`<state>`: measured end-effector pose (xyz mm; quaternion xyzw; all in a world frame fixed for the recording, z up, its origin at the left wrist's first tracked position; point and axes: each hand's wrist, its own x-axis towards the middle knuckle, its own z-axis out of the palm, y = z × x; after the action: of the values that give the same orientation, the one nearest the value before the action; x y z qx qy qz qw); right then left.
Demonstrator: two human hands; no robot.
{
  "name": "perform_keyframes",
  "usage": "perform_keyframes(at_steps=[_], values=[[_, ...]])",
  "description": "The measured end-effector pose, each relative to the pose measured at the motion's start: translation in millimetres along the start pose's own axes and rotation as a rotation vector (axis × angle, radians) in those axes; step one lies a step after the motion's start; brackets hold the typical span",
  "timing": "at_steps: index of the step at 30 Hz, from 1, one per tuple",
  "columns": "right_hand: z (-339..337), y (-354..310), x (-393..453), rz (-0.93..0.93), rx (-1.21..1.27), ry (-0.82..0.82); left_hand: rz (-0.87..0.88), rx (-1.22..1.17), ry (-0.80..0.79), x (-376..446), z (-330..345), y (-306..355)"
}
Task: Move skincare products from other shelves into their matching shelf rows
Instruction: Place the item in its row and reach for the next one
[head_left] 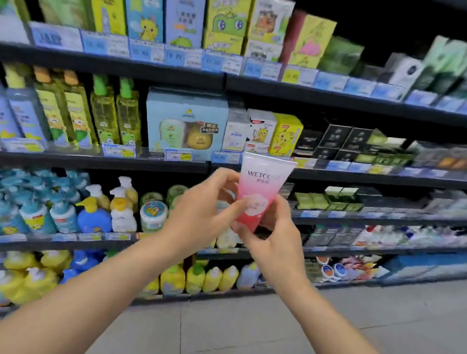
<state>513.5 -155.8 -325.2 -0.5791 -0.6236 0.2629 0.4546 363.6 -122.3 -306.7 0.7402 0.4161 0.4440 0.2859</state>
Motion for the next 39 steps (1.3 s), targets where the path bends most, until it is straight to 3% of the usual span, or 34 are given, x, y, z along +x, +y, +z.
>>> perform_keyframes(at_steps=[6, 13, 24, 39], values=[[-123.6, 7.8, -5.2, -0.031, 0.049, 0.221, 0.312, 0.155, -0.033, 49.3, 78.8, 89.1], [-324.4, 49.0, -34.2, -0.027, -0.069, 0.445, 0.663, 0.36, -0.041, 118.4, 215.0, 182.9], [-561.5, 118.5, -92.5, 0.117, -0.233, 0.78, 0.905, 0.341, -0.22, 169.7, 446.0, 310.4], [-844.1, 238.6, -49.2, 0.176, -0.328, 0.954, 1.053, 0.195, -0.233, 307.1, 730.3, 418.6]])
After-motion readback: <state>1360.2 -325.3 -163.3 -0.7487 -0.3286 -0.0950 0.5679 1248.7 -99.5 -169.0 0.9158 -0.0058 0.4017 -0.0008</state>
